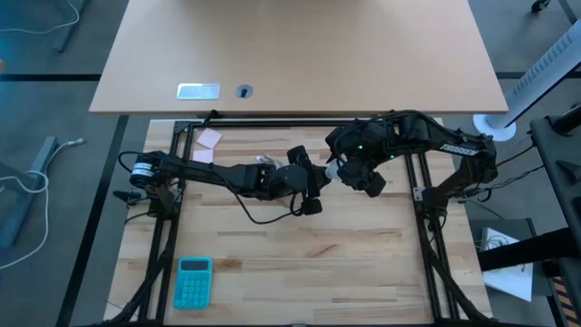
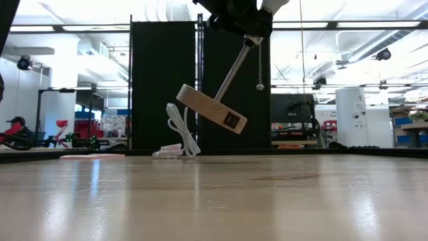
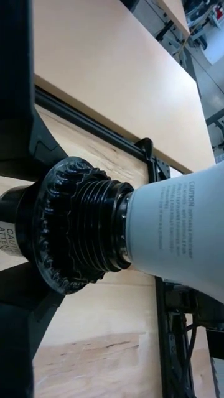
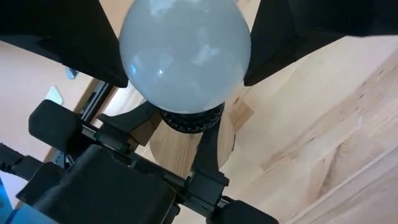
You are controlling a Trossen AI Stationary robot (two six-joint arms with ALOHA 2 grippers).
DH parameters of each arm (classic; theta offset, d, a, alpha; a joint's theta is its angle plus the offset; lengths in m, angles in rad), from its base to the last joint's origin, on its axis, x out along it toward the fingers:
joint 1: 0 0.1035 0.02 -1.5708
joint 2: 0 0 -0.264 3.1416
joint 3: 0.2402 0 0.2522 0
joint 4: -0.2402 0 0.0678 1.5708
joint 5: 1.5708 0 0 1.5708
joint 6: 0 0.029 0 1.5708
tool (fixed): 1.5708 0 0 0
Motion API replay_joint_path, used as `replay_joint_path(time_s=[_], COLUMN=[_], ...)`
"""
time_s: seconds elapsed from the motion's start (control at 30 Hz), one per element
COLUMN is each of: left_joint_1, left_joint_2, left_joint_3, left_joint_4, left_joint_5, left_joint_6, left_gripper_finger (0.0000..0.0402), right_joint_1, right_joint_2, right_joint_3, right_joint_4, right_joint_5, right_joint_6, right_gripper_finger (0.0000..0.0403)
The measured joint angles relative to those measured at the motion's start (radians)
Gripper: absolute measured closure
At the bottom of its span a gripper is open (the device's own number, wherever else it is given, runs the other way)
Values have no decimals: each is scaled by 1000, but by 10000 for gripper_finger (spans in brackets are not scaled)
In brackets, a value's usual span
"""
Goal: Screw lightbulb
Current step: Remove the light bulb from the lamp
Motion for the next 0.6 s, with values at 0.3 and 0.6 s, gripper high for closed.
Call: replay_joint_path(time_s=[0.3,0.6], left_joint_1=[0,-1], left_joint_2=[0,0], left_joint_3=[0,0], left_joint_4=[0,0], left_joint_5=[0,-3], left_joint_6=[0,-1], left_gripper_finger=[238,238], right_joint_1=[1,6], right_joint_2=[-9,-15], right_joint_3=[9,18], right_joint_4=[-13,-4], right_joint_5=[19,68], right_joint_6=[87,90], right_gripper_finger=[59,23])
